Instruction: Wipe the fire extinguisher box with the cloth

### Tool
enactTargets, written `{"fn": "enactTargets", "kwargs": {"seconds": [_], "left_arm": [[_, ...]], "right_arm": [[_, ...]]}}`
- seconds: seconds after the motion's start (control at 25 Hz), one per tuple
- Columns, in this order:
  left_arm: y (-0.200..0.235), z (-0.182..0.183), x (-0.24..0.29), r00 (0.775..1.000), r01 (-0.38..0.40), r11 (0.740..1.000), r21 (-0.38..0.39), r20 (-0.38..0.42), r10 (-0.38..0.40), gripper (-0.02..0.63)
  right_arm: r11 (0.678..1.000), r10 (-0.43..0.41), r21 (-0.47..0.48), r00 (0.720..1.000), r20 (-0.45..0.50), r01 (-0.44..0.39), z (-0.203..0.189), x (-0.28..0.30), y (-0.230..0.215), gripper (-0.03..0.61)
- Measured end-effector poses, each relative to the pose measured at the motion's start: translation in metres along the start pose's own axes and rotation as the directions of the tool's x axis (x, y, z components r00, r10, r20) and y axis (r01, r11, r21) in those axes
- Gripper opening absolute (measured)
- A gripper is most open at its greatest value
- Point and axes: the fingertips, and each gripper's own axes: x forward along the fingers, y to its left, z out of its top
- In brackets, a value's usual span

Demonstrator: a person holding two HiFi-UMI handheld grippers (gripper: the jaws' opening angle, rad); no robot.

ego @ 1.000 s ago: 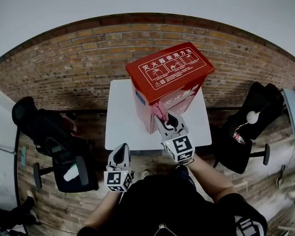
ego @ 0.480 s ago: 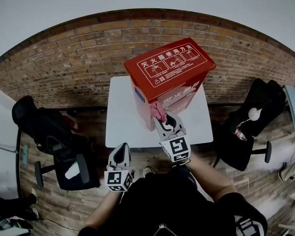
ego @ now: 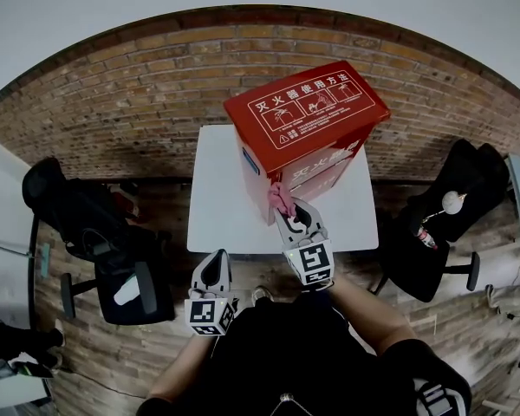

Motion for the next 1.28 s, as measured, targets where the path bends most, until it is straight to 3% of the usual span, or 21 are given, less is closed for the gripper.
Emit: {"fn": "enactTargets", "kwargs": {"seconds": [0.52, 1.28], "left_arm": [[-0.003, -0.005, -0.003, 0.993, -0.115, 0.993, -0.03, 0.006, 0.115, 0.028], [-0.064, 0.001, 0.013, 0.96, -0.278, 0.959, -0.049, 0.015, 0.279, 0.028]], "right_arm": [[0.997, 0.074, -0.042, 0.997, 0.039, -0.072, -0.008, 0.0, -0.011, 0.106], [0.969, 0.244, -0.052, 0.968, 0.062, -0.241, -0.011, -0.003, -0.047, 0.106]]}}
